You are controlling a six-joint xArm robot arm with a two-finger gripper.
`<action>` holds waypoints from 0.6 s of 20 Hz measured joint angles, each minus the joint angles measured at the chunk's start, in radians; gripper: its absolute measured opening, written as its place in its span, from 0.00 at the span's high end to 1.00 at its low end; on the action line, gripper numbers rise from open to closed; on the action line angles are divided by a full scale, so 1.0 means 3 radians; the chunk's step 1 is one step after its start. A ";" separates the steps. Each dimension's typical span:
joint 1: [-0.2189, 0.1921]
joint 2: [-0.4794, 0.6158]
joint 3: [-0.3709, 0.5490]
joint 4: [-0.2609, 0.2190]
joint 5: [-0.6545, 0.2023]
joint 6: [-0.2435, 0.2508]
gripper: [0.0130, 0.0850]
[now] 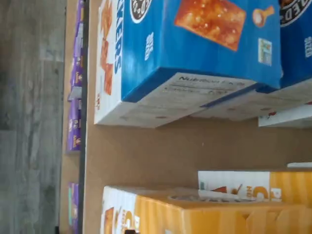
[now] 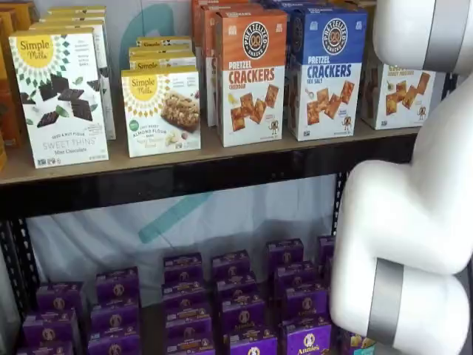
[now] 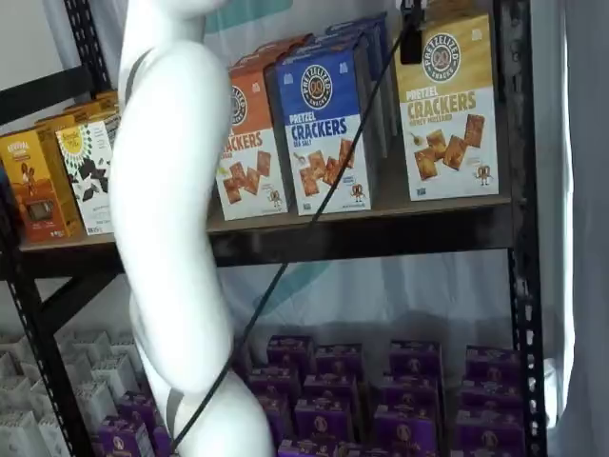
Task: Retrieve the yellow and white box located on the top shelf, the sixth one from the left
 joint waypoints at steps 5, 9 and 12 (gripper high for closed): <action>0.0077 0.0062 -0.0107 -0.0199 0.0125 0.0020 0.00; 0.0132 0.0083 -0.0136 -0.0330 0.0164 0.0029 0.00; 0.0170 0.0085 -0.0133 -0.0426 0.0166 0.0028 0.00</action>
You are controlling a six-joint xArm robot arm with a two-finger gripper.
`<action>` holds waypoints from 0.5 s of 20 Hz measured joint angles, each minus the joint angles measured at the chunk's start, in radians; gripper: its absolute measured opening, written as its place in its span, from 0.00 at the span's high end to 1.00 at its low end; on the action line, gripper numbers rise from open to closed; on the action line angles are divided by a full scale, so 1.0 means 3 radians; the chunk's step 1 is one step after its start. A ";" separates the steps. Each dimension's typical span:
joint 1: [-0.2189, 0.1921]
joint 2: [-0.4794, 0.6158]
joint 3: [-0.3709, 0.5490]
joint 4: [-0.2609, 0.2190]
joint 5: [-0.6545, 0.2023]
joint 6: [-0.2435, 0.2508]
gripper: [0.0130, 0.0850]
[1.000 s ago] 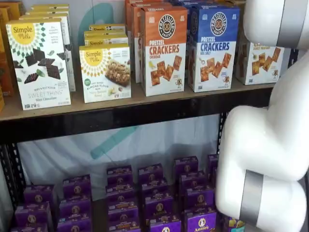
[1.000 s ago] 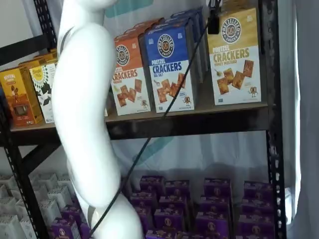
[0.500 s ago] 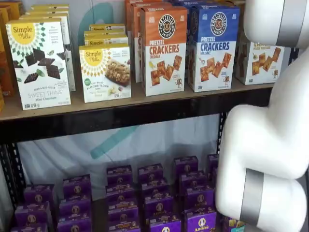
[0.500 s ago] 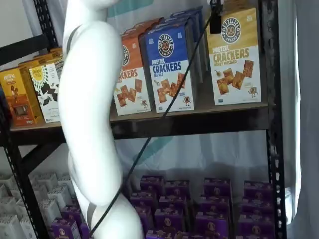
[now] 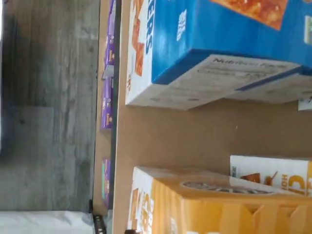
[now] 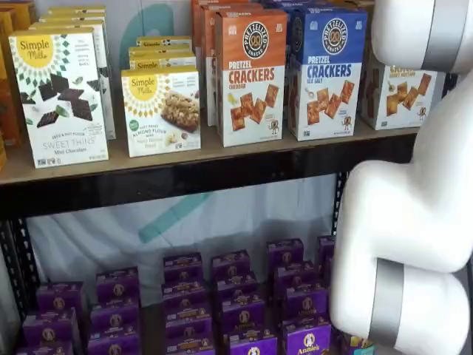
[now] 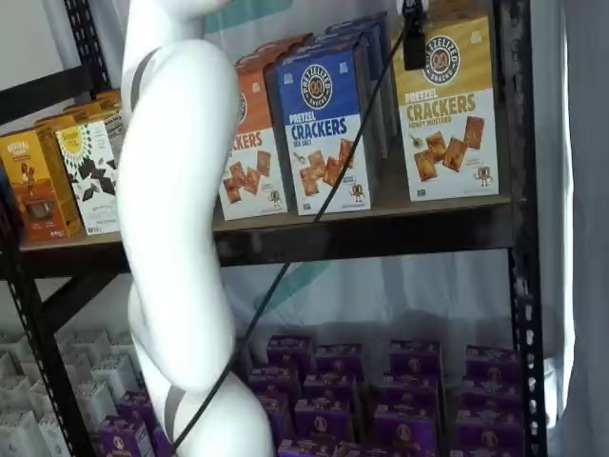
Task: Retrieve the yellow and white box located on the top shelf, the sixth one from the left
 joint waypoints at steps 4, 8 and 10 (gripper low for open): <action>0.0026 0.0039 -0.0065 -0.0083 0.0062 0.0004 0.00; 0.0037 0.0104 -0.0188 -0.0148 0.0165 0.0003 0.00; 0.0047 0.0116 -0.0215 -0.0183 0.0189 0.0002 0.00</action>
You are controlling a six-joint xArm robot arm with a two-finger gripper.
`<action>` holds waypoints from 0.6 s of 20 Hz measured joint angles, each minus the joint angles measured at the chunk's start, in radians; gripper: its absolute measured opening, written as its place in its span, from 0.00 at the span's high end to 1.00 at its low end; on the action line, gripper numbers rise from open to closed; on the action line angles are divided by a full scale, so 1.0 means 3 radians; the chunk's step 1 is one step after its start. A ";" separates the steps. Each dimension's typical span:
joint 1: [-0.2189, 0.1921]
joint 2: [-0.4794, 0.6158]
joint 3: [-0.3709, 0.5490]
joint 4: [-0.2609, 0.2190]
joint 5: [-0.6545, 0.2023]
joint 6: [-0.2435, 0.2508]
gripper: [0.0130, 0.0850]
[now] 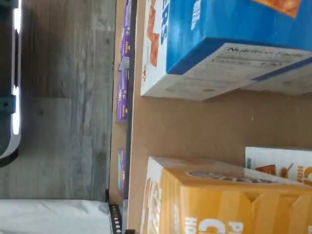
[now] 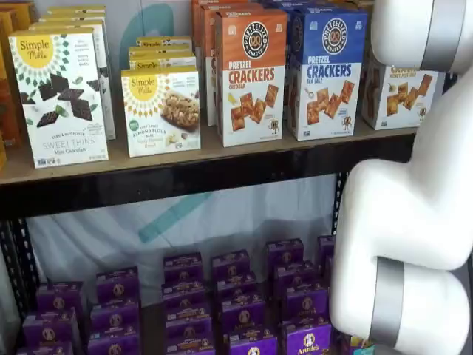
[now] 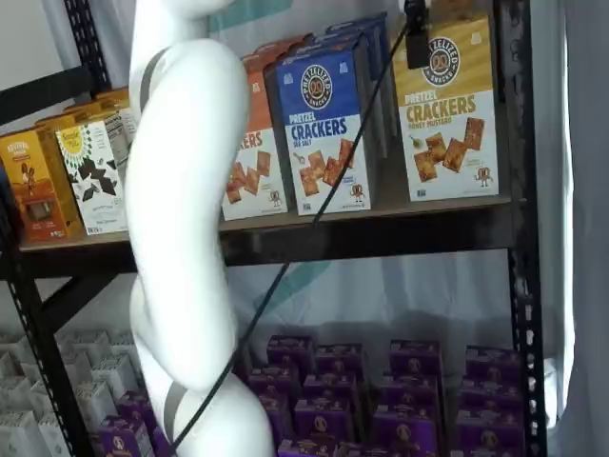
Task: Retrieve the yellow and white box located on the top shelf, the sixth one from the left
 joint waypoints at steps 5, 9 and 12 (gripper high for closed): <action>0.0025 0.0006 -0.0027 -0.0062 0.0032 0.0003 0.00; 0.0028 0.0001 -0.0028 -0.0066 0.0039 0.0006 0.06; 0.0026 -0.0015 -0.0008 -0.0060 0.0025 0.0006 0.17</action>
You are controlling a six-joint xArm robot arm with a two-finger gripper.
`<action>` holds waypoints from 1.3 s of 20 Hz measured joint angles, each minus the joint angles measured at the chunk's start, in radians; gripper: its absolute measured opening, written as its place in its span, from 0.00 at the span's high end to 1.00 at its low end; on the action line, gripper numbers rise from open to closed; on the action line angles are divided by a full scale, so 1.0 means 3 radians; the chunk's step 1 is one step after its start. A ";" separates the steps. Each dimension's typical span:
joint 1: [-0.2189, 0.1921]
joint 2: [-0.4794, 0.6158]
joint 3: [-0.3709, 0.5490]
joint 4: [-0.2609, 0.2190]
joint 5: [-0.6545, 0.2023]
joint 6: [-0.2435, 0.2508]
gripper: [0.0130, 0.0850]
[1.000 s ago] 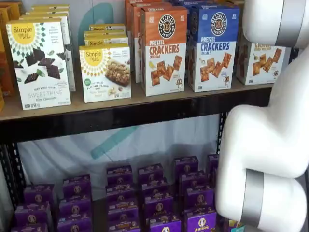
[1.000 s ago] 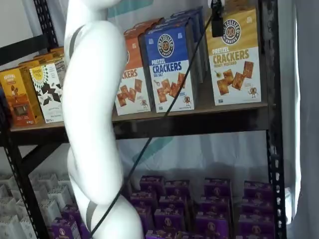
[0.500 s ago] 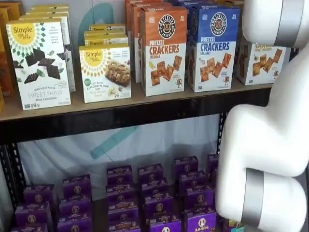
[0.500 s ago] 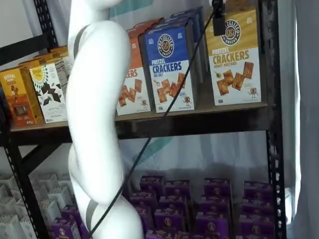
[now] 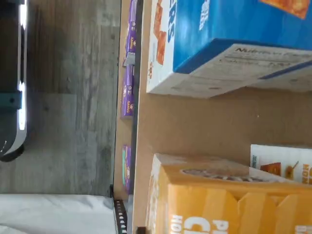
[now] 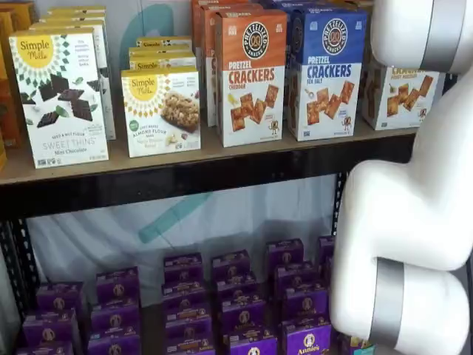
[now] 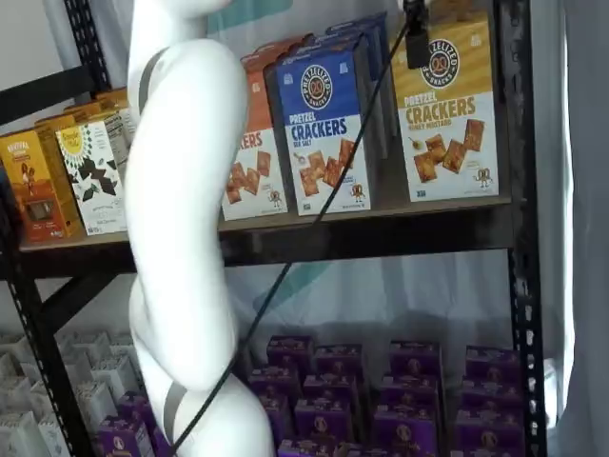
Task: Retrieve the yellow and white box located on the top shelf, the sixth one from the left
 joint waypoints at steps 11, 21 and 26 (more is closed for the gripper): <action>0.0012 -0.0086 0.0126 0.0016 -0.0090 0.0007 0.33; 0.0012 -0.0137 0.0192 0.0028 -0.0131 0.0008 0.39; 0.0008 -0.0153 0.0212 0.0040 -0.0124 0.0009 0.39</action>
